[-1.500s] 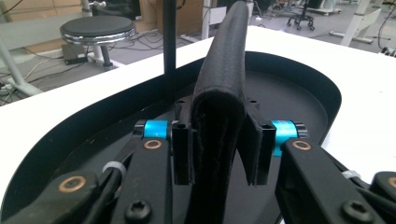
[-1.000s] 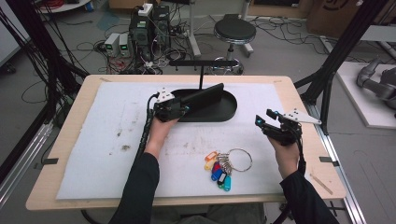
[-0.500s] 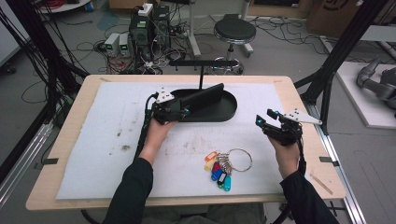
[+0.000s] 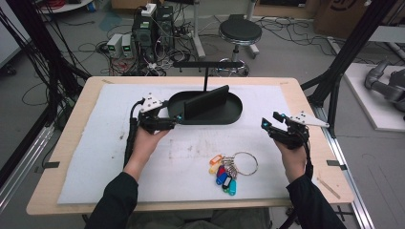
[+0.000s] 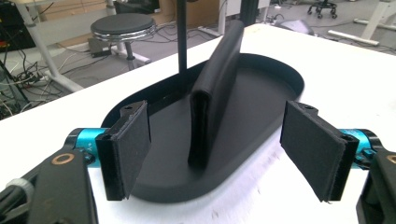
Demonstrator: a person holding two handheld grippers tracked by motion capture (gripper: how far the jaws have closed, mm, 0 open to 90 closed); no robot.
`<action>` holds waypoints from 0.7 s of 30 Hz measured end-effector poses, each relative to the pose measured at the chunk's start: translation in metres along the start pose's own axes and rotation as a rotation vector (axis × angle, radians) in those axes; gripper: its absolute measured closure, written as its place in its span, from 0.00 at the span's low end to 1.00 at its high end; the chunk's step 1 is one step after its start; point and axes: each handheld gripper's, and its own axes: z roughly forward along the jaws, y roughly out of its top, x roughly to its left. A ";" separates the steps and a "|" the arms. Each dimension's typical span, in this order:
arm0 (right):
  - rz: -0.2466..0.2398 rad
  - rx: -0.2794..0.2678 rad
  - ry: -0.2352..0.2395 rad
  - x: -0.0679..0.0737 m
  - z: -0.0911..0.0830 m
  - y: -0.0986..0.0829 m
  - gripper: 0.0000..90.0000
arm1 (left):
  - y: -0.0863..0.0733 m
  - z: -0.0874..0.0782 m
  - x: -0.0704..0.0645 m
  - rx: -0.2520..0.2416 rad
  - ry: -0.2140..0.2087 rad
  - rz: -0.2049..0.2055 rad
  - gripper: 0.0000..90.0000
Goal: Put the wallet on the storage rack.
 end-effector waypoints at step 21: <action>0.022 0.011 -0.027 -0.004 -0.006 -0.005 0.46 | -0.055 -0.096 -0.009 0.017 0.104 -0.075 0.26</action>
